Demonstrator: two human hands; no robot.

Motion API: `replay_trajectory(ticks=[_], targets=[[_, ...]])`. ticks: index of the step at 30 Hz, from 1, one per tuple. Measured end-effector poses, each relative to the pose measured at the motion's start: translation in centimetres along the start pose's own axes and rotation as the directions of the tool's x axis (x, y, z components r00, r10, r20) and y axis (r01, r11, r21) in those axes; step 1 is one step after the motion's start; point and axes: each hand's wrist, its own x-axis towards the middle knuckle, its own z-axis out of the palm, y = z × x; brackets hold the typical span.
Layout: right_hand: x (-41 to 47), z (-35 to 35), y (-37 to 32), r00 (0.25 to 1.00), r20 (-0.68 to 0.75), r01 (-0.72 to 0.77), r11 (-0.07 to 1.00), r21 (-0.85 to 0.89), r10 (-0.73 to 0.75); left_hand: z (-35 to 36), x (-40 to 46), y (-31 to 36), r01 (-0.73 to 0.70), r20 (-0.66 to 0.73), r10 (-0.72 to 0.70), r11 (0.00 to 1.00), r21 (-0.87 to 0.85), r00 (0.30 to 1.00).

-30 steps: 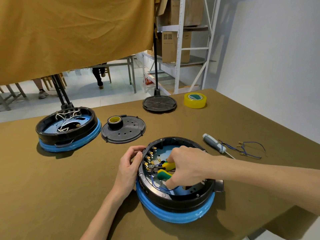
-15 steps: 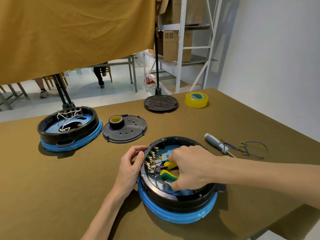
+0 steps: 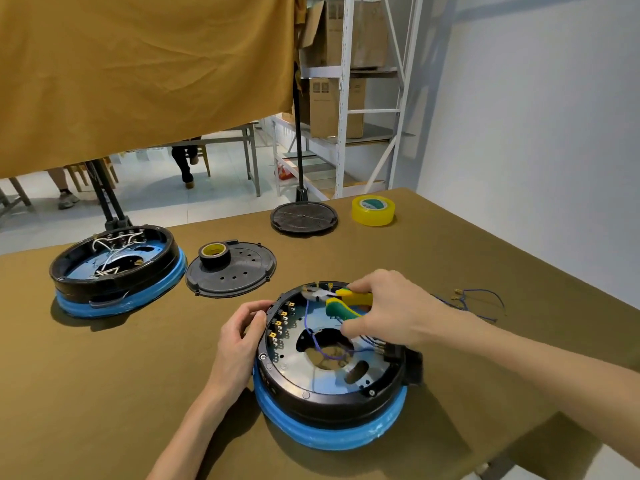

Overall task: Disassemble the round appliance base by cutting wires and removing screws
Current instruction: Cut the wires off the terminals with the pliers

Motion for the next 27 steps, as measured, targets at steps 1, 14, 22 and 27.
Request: replay_trajectory(ticks=[1,14,22,27], targets=[[0.0,-0.2,0.7,0.998,-0.054,-0.012,0.996,0.088,0.017,0.0,0.0,0.0,-0.001,-0.003,0.001,1.000,0.001,1.000],[-2.7,-0.1,6.1,0.982,-0.181,0.045,0.866,0.498,0.053,0.2,-0.3,0.1,-0.031,-0.027,0.032,0.998,0.053,0.999],[-0.4,1.1,6.9,0.967,-0.234,-0.041,0.967,0.252,0.102,0.2,-0.8,0.5,-0.027,-0.047,0.029,0.999,0.045,0.998],[-1.9,2.5,11.3,0.870,-0.366,-0.265,0.940,0.215,0.330,0.4,-0.8,0.5,-0.009,-0.055,0.012,0.999,0.045,0.998]])
